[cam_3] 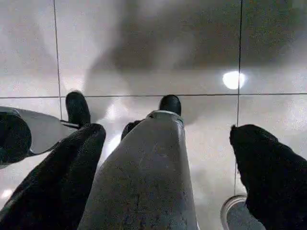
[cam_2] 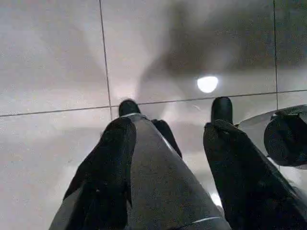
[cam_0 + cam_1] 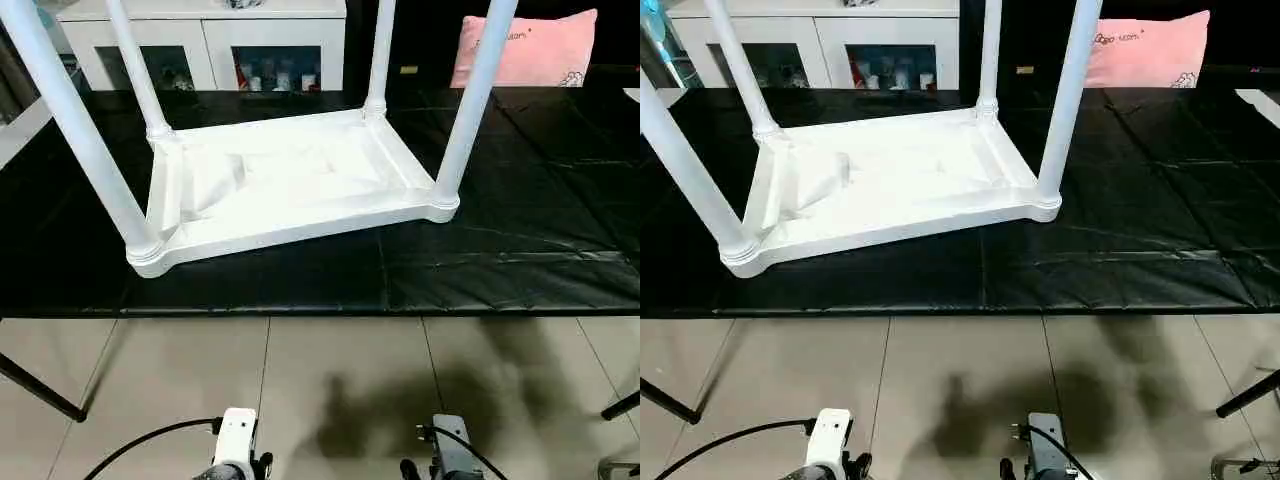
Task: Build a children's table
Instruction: Rotate leg to tighten
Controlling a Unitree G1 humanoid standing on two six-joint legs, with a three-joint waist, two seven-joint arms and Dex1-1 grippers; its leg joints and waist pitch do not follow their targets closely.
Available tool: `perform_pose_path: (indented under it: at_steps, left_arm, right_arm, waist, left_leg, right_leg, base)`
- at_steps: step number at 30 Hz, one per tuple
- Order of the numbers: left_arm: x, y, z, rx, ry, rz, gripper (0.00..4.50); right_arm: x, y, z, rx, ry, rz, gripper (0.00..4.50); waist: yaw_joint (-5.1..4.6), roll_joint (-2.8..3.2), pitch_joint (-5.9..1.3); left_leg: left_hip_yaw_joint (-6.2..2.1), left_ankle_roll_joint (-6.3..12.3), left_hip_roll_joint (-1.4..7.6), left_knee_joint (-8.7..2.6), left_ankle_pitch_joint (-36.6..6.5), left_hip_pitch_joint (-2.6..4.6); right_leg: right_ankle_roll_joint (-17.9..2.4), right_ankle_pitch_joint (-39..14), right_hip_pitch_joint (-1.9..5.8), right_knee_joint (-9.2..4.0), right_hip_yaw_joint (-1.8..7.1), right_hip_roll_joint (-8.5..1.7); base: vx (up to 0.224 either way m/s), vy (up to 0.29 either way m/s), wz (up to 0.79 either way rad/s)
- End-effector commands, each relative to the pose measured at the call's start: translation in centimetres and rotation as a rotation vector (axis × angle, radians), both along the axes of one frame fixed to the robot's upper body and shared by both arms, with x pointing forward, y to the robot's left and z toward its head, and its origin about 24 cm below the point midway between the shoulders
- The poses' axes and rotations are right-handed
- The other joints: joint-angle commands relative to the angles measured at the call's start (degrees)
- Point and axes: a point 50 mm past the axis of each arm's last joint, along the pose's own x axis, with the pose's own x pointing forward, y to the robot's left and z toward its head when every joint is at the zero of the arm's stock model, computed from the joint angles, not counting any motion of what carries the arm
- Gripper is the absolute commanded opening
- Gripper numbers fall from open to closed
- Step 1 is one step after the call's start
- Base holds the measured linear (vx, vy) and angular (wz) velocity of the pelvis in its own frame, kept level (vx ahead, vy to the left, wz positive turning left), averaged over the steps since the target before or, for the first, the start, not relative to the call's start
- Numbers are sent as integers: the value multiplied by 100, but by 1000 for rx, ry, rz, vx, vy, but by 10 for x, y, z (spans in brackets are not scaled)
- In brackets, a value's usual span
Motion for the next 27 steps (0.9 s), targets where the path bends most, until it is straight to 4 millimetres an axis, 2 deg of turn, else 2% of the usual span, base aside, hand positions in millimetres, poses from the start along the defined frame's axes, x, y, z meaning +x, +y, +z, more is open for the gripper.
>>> perform_pose_path:
  at_steps: [1, 6, 12, 27]
  left_arm:
    - [-1, 2, -1, 5, 11, 3, 260]
    - [-1, 2, -1, 5, 11, 3, 260]
    - [-1, 2, -1, 5, 11, 3, 260]
    - [-1, 2, -1, 5, 11, 3, 260]
  right_arm:
    - [-6, 0, -2, -2, 23, 8, 450]
    - [-6, 0, -2, -2, 23, 8, 450]
    - [-6, 0, -2, -2, 23, 8, 450]
    - [-6, 0, -2, -2, 23, 8, 450]
  waist:
    - [-11, -16, -183]
    - [-9, -20, -181]
    - [-10, -18, -167]
    - [-10, -18, -165]
  left_leg:
    - [-238, 111, 552, -558, -1982, 102]
    - [-229, 160, 553, -556, -1926, 99]
    - [-237, 78, 554, -566, -2105, 111]
    - [-241, 68, 557, -575, -2119, 106]
  right_leg:
    - [-1408, -1103, 101, -494, 288, -562]
    - [-1439, -1038, 109, -491, 286, -566]
    - [-1368, -1350, 87, -526, 296, -573]
    - [-1346, -1371, 85, -529, 301, -577]
  base:
    - [0, 0, 0]
    - [0, 0, 0]
    - [0, 0, 0]
    - [0, 0, 0]
